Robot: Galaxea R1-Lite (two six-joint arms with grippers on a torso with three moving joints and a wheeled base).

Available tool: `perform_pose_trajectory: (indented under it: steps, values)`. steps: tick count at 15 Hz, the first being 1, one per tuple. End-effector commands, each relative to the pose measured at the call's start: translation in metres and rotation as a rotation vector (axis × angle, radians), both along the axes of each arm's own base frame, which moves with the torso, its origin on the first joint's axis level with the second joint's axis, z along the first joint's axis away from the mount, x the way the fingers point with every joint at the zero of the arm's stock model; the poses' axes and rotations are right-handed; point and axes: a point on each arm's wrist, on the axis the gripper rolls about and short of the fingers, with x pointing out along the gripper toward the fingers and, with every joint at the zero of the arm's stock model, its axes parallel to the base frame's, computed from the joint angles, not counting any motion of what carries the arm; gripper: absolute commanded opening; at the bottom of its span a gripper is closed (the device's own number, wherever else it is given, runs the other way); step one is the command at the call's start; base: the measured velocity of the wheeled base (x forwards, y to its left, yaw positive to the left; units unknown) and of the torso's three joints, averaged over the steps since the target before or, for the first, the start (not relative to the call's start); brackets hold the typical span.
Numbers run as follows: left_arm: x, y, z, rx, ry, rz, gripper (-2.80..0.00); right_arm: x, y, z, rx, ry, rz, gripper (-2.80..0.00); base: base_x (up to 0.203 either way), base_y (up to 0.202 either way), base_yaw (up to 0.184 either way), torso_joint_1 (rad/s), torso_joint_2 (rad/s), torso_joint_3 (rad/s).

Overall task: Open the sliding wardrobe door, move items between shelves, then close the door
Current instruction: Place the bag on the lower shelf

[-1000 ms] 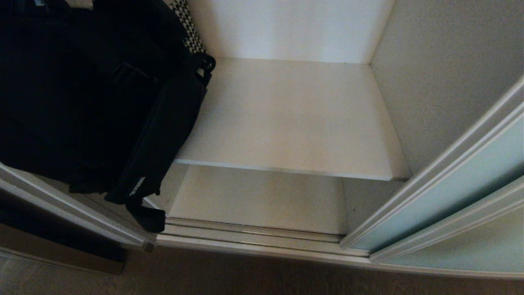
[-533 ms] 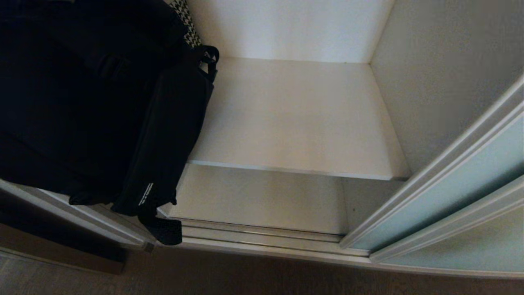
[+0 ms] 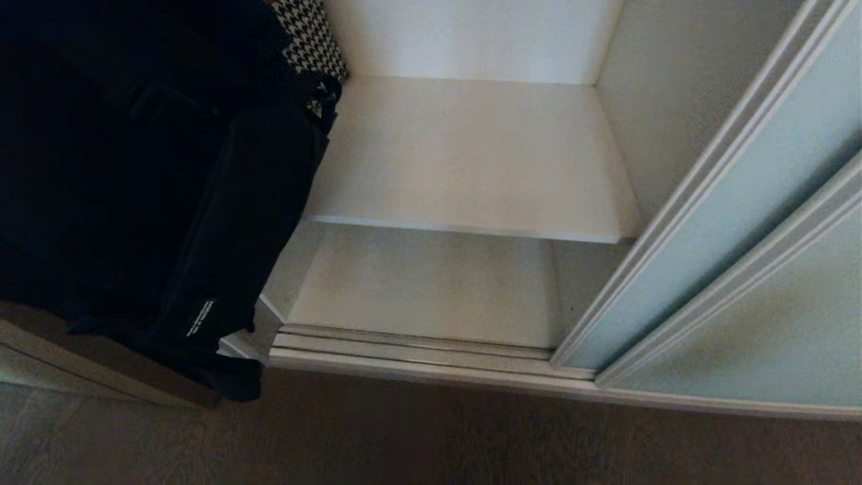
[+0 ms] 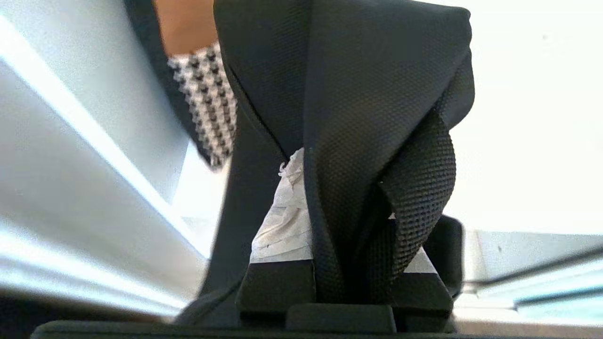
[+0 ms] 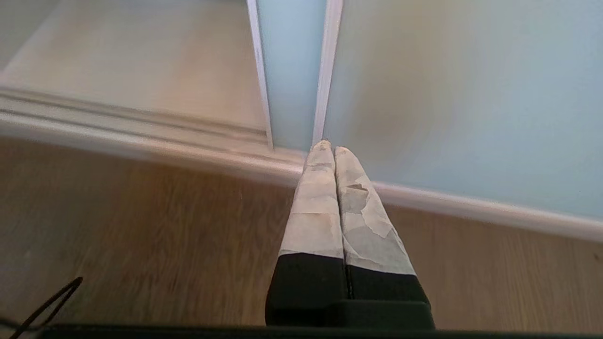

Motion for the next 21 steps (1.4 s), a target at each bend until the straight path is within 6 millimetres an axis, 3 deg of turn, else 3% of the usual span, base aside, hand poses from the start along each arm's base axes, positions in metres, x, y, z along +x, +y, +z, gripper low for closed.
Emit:
perform_pose_trajectory:
  steps: [1, 6, 10, 21]
  values:
    - [0.001, 0.000, -0.002, 0.002, 0.009, 0.005, -2.80, 0.000, 0.000, 0.000, 0.000, 0.000, 0.001, -2.80, -0.196, 0.000, 0.001, 0.002, 0.01, 0.004]
    - [0.001, 0.001, -0.008, 0.011, 0.028, 0.007, -2.80, 0.000, 0.000, 0.000, 0.000, 0.000, 0.001, -2.80, -0.187, 0.000, 0.000, 0.001, 0.01, 0.002]
    - [-0.017, 0.005, -0.007, -0.004, -0.002, 0.009, -2.80, 0.000, 0.000, 0.000, 0.000, 0.000, 0.001, -2.80, -0.025, 0.000, 0.000, 0.000, 0.00, 0.001]
    - [-0.052, 0.024, -0.066, 0.018, 0.127, 0.018, -2.80, 0.000, 0.000, 0.000, 0.000, 0.000, 0.001, -2.80, 0.000, 0.000, 0.000, 0.000, 0.00, 0.000]
